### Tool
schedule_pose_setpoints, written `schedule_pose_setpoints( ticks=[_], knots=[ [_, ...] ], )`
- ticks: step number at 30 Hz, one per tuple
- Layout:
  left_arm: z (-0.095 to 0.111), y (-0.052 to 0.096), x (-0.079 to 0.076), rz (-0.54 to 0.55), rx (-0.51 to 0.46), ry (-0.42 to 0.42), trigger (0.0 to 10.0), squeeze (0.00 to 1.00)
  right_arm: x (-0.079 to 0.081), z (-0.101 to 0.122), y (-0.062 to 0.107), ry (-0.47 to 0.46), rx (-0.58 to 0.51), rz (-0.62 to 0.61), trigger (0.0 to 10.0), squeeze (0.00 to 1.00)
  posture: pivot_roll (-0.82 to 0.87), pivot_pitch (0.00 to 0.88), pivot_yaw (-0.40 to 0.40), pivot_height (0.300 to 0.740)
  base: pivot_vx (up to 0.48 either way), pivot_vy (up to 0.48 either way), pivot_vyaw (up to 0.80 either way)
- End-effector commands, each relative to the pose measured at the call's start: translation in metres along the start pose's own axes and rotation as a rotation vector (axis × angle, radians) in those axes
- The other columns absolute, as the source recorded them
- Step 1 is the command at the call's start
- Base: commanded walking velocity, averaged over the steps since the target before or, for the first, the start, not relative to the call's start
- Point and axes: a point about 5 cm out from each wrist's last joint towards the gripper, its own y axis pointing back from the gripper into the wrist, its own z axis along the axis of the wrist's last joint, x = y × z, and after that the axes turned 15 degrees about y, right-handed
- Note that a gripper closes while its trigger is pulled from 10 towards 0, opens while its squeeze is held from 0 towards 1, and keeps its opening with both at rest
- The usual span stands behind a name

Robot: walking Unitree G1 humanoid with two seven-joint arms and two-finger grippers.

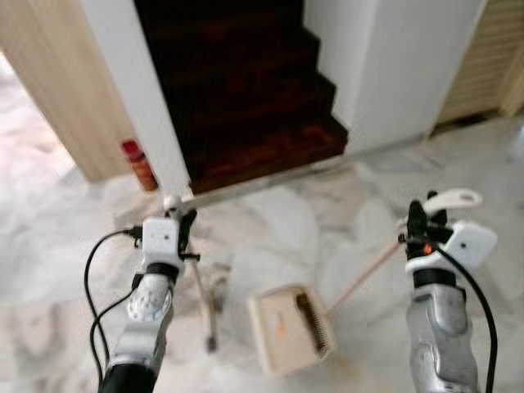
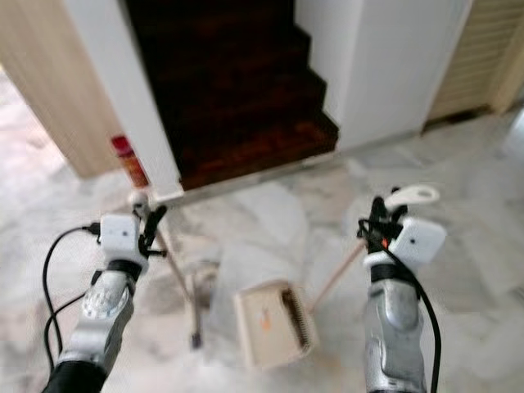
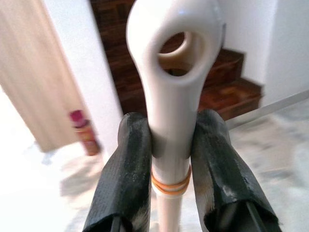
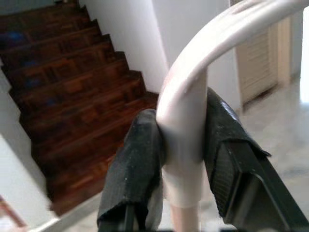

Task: Sweep floor

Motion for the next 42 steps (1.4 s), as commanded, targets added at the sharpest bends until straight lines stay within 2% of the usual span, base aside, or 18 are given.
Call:
schedule_pose_setpoints(
  ticks=[1, 9, 18, 42],
  knots=[
    [0.0081, -0.0037, -0.0033, -0.014, -0.033, -0.007, 10.0, 0.0, -0.0022, 0.0056, 0.0007, -0.031, -0.024, -0.018, 10.0, 0.0, -0.12, 0.04, 0.077, 0.74, 0.0, 0.48, 0.0],
    [0.0085, -0.0041, -0.0028, -0.017, -0.033, -0.007, 10.0, 0.0, -0.0013, 0.0066, -0.0004, -0.018, -0.031, -0.013, 10.0, 0.0, -0.11, 0.027, 0.074, 0.74, 0.0, 0.48, 0.36],
    [0.0081, -0.0032, -0.0031, -0.019, -0.034, -0.008, 10.0, 0.0, 0.0002, 0.0063, -0.002, -0.038, -0.03, -0.008, 10.0, 0.0, -0.11, 0.0, 0.073, 0.74, 0.0, 0.48, 0.0],
    [0.0087, -0.0029, -0.0036, -0.025, -0.032, -0.012, 10.0, 0.0, 0.0017, 0.0106, -0.0031, -0.045, -0.043, -0.001, 10.0, 0.0, -0.11, 0.017, 0.076, 0.74, 0.0, 0.48, 0.0]
  ],
)
